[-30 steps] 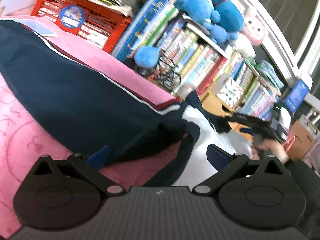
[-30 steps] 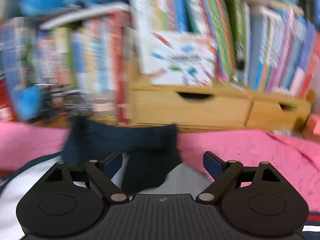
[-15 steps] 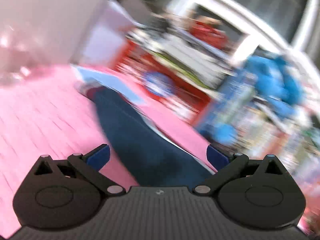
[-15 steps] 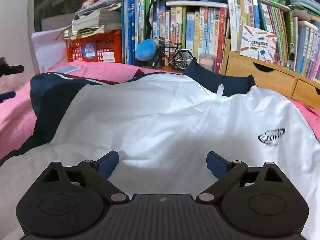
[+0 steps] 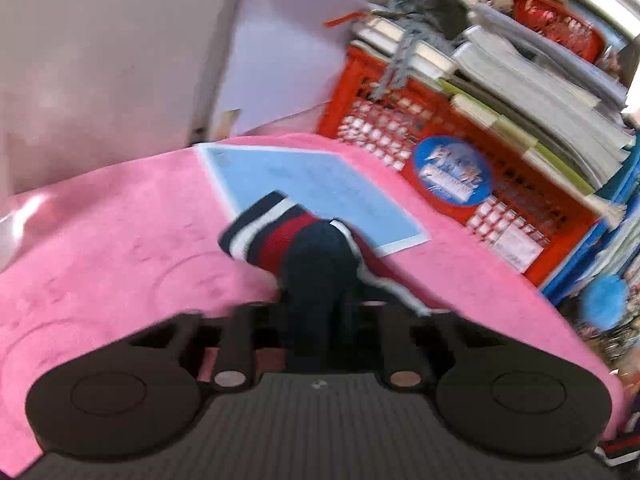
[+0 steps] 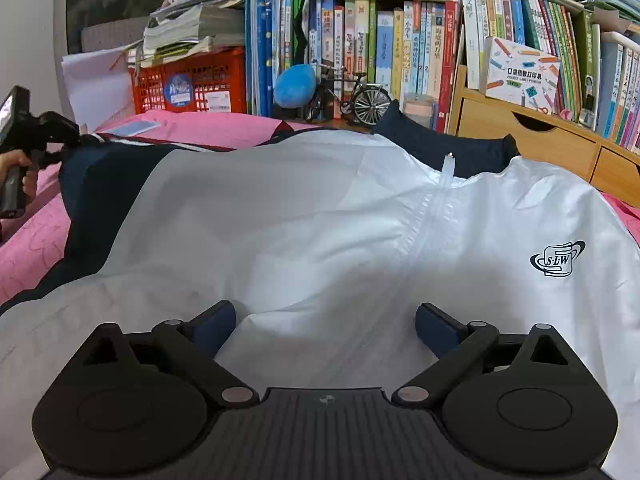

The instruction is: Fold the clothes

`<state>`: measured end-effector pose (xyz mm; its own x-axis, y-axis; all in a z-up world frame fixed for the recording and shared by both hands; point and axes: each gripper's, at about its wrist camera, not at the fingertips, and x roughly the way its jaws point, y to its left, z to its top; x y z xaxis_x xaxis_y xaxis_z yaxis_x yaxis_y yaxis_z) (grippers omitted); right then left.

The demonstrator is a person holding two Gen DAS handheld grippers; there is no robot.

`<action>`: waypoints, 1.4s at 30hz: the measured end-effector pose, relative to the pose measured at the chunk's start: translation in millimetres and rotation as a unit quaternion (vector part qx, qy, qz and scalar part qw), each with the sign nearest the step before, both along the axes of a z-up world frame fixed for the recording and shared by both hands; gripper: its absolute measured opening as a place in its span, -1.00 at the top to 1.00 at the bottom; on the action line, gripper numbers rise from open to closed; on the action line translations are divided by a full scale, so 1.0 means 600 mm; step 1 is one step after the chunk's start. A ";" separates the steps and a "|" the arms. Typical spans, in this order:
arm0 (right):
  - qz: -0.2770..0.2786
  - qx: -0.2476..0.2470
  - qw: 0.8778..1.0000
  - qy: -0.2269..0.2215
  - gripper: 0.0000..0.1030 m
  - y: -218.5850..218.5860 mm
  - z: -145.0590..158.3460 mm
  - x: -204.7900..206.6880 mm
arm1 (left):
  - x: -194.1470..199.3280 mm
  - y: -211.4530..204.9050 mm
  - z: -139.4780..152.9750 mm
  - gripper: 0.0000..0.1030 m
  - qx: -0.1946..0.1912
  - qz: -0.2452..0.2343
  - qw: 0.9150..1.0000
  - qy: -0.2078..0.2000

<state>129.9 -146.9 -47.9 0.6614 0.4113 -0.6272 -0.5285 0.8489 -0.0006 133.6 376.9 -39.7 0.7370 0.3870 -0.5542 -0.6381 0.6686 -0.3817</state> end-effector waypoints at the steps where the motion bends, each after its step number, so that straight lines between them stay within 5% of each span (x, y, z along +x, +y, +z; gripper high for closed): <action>1: 0.000 -0.001 1.000 -0.003 -0.90 0.000 0.001 -0.001 | 0.000 0.000 0.015 0.76 0.016 0.005 1.000 -0.015; 3: -0.002 -0.003 1.000 -0.010 -0.90 0.002 0.006 -0.003 | 0.001 -0.016 0.066 0.77 0.112 0.022 0.993 -0.042; 5: -0.002 0.002 1.000 -0.010 -0.90 0.003 0.015 -0.001 | 0.002 -0.034 0.121 0.77 0.213 0.038 0.974 -0.071; 7: 0.005 0.013 1.000 -0.006 -0.90 0.010 0.028 0.007 | 0.008 -0.036 0.167 0.77 0.266 0.051 0.959 -0.089; 11: 0.033 0.007 0.999 -0.011 -0.90 0.054 0.052 0.043 | 0.040 -0.025 0.193 0.76 0.300 0.066 0.949 -0.068; 14: 0.058 0.009 0.998 -0.014 -0.90 0.102 0.065 0.076 | 0.066 -0.013 0.154 0.76 0.304 0.073 0.950 -0.010; 19: 0.097 0.032 0.995 0.012 -0.86 0.176 0.060 0.144 | 0.102 0.023 0.064 0.74 0.259 0.076 0.958 0.094; 22: 0.111 0.048 0.991 0.053 -0.75 0.217 0.040 0.175 | 0.119 0.029 0.020 0.62 0.253 0.076 0.949 0.173; 25: 0.128 0.038 0.988 0.071 -0.57 0.259 0.017 0.183 | 0.130 0.029 -0.012 0.24 0.255 0.070 0.936 0.231; 29: 0.152 -0.012 0.988 0.013 -0.58 0.311 0.007 0.160 | 0.124 0.014 -0.016 -0.71 0.284 0.079 0.921 0.255; 33: 0.149 -0.003 0.989 0.024 -0.72 0.328 0.008 0.162 | 0.110 0.002 0.019 -0.75 0.251 0.071 0.939 0.226; 35: 0.149 0.014 0.988 0.045 -0.69 0.311 0.020 0.161 | 0.101 -0.007 0.040 -0.98 0.230 0.074 0.948 0.206; 39: 0.126 0.081 0.987 0.052 -0.71 0.198 0.060 0.136 | 0.071 -0.059 0.073 -1.00 0.227 0.039 0.962 0.145; 42: 0.087 0.096 0.991 0.024 -0.74 0.096 0.085 0.109 | 0.061 -0.117 0.085 -1.00 0.233 -0.014 0.964 0.124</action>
<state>195.4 -89.0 3.1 0.5417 0.6313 -0.5550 -0.6624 0.7271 0.1804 170.2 306.7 11.1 0.6184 0.6177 -0.4858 -0.6497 0.7497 0.1261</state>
